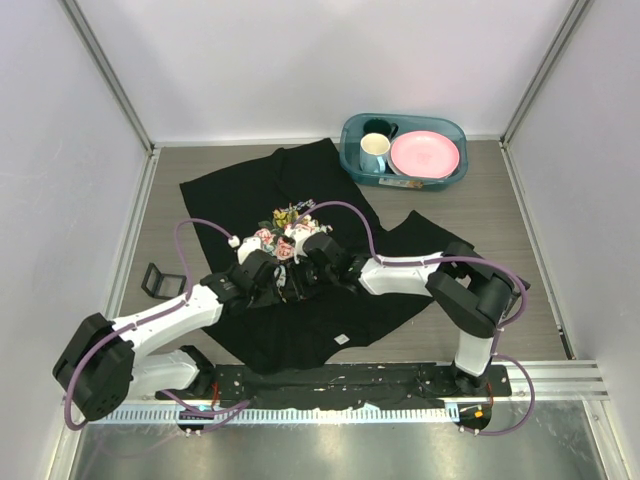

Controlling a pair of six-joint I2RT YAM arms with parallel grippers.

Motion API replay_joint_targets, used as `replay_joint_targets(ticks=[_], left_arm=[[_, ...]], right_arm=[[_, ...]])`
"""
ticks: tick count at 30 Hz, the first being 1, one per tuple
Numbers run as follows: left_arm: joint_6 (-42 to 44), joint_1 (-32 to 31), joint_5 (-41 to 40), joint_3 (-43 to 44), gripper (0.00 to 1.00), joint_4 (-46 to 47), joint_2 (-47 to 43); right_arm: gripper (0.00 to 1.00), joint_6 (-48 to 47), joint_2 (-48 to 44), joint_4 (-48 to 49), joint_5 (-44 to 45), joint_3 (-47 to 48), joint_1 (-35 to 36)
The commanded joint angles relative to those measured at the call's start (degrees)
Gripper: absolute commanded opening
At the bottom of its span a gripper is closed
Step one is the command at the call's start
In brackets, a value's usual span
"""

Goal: Remove the brooch from the garment

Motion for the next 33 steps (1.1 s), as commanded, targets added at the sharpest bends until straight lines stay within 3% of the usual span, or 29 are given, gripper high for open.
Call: replay_joint_targets(ticks=[1, 11, 16, 22, 26, 33], left_arm=[[-0.05, 0.34, 0.84, 0.49, 0.42, 3.49, 0.65], [-0.49, 0.34, 2.25, 0.4, 0.41, 4.46, 0.65], [-0.75, 0.34, 2.86, 0.23, 0.41, 4.64, 0.65], [-1.71, 0.34, 3.39, -0.65, 0.41, 4.55, 0.39], [-3.65, 0.34, 3.13, -1.44, 0.38, 3.41, -1.1], [-8.22, 1.04, 4.09, -3.2, 0.34, 3.23, -5.76]], right_arm=[[0.3, -0.28, -0.27, 3.1, -1.38, 0.02, -0.03], [0.37, 2.09, -0.63, 6.98, -1.13, -2.72, -0.11], [0.35, 2.01, 1.13, 6.9, 0.02, -1.14, -0.2], [0.24, 3.5, 1.75, 8.47, 1.78, -1.57, -0.73], [0.1, 4.99, 1.84, 9.79, 2.31, -3.33, -0.99], [0.01, 6.66, 1.84, 12.87, 1.61, -5.88, -1.08]])
